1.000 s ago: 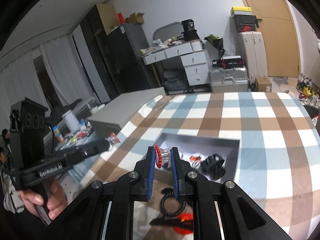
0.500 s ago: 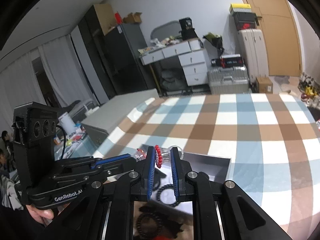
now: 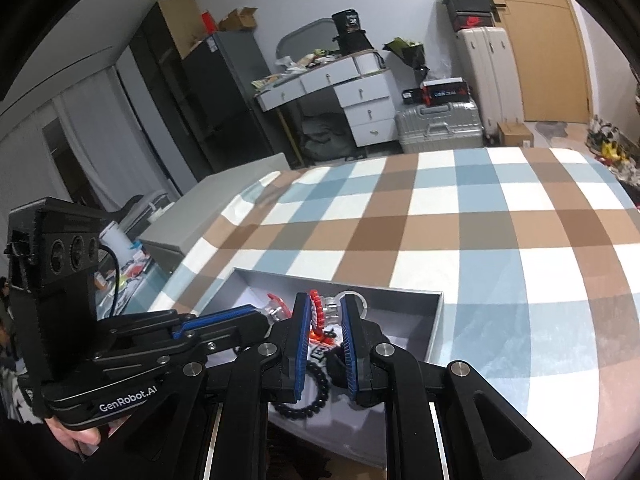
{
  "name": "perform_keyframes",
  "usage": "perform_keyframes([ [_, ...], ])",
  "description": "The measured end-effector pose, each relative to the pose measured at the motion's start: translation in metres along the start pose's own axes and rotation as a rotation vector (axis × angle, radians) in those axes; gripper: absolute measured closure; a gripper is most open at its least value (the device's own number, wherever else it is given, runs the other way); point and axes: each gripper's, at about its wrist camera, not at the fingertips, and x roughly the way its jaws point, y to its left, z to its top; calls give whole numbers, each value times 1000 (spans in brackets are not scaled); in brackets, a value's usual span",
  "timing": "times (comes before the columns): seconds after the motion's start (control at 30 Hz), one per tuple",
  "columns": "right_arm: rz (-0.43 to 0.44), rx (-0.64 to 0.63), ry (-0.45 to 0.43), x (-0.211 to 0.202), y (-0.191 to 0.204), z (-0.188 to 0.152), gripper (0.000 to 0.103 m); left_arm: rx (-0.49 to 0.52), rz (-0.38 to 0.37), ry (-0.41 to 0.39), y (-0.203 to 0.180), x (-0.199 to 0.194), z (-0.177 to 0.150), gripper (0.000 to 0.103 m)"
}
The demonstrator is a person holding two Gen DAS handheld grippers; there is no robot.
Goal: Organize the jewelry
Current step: 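Carry both red-and-clear accessories over the grey box and lower them in, then open both tools to drop the accessories into the box, then move both tools back over the remaining pile beside the box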
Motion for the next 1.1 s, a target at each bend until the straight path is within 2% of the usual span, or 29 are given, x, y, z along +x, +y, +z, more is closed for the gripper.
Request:
perform_keyframes([
  [0.47,-85,-46,12,4,6,0,86,10,3,45,-2,11,0,102],
  [0.73,-75,-37,8,1,5,1,85,-1,19,38,-1,8,2,101],
  [0.8,-71,-36,6,-2,6,1,75,9,38,41,-2,7,2,88],
  [0.83,-72,-37,-2,-5,7,1,64,9,38,37,-2,6,1,84],
  [0.87,-72,-37,-18,-10,8,1,54,6,42,28,-2,3,0,76],
  [0.9,-69,-38,-38,-17,9,2,50,2,46,15,-2,-2,-1,67],
  [0.97,-67,-45,-65,-27,12,2,47,-4,55,-2,-1,-8,-3,63],
  [1.1,-83,-57,-100,-45,17,1,39,2,98,-7,-1,-17,-7,63],
])
